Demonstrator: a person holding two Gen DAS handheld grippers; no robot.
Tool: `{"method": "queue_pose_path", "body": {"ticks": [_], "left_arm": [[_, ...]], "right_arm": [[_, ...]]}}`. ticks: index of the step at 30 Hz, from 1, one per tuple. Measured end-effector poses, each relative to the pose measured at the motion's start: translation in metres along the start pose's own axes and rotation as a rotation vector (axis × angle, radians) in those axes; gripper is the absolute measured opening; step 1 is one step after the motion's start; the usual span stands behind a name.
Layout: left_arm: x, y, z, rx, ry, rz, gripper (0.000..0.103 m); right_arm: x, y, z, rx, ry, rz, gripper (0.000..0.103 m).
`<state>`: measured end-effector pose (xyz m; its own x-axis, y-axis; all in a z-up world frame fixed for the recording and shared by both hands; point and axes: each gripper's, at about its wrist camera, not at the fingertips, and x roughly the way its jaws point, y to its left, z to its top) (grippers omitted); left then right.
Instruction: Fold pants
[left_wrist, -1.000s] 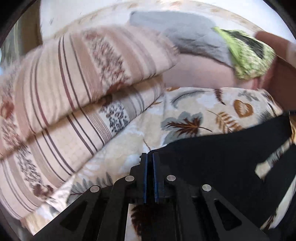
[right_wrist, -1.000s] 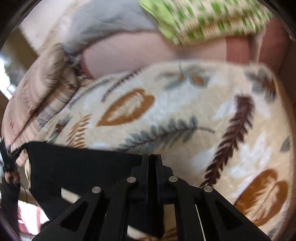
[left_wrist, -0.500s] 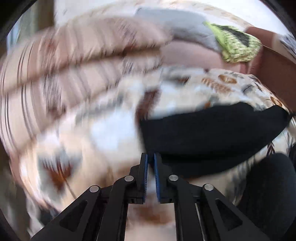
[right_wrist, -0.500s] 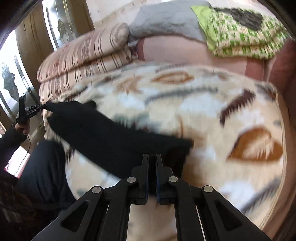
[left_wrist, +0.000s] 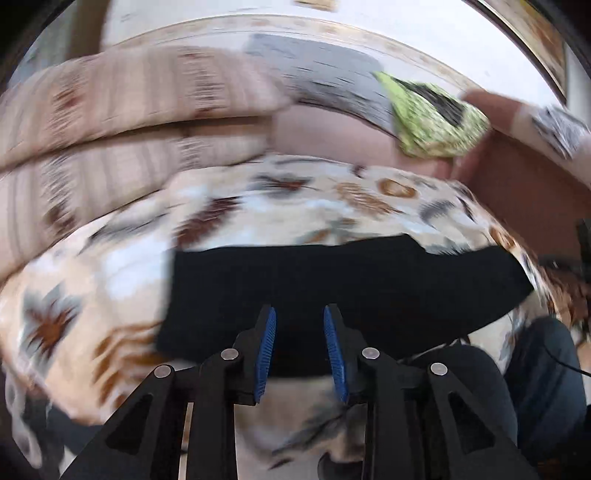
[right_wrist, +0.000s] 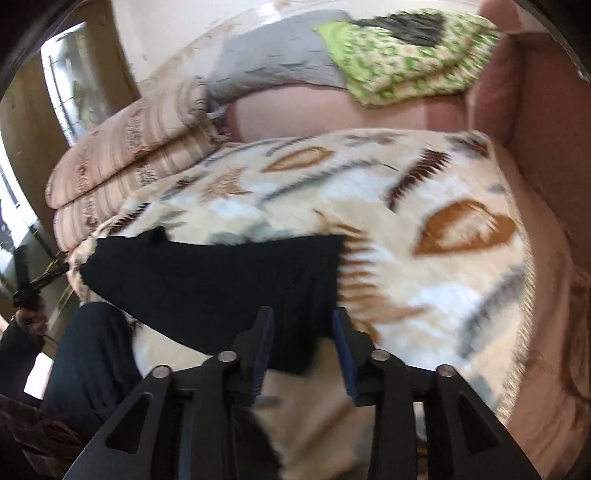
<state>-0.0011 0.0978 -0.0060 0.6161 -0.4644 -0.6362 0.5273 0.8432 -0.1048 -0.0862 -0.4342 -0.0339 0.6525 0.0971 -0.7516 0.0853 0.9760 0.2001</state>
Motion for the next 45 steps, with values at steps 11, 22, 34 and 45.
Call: {"method": "queue_pose_path", "body": {"ticks": [11, 22, 34, 45], "left_arm": [[0.075, 0.004, 0.016, -0.102, 0.116, 0.095, 0.027], [0.108, 0.028, 0.034, -0.225, 0.112, 0.179, 0.026], [0.133, 0.046, 0.035, -0.348, 0.059, 0.353, 0.005], [0.063, 0.011, 0.037, -0.275, -0.108, 0.195, 0.020]], "right_arm": [[0.080, -0.026, 0.031, 0.037, 0.114, -0.005, 0.038], [0.082, -0.018, 0.037, -0.051, 0.079, -0.032, 0.006], [0.115, -0.050, 0.047, 0.098, 0.083, -0.071, 0.009], [0.062, 0.064, 0.084, -0.088, -0.078, 0.016, 0.027]]}}
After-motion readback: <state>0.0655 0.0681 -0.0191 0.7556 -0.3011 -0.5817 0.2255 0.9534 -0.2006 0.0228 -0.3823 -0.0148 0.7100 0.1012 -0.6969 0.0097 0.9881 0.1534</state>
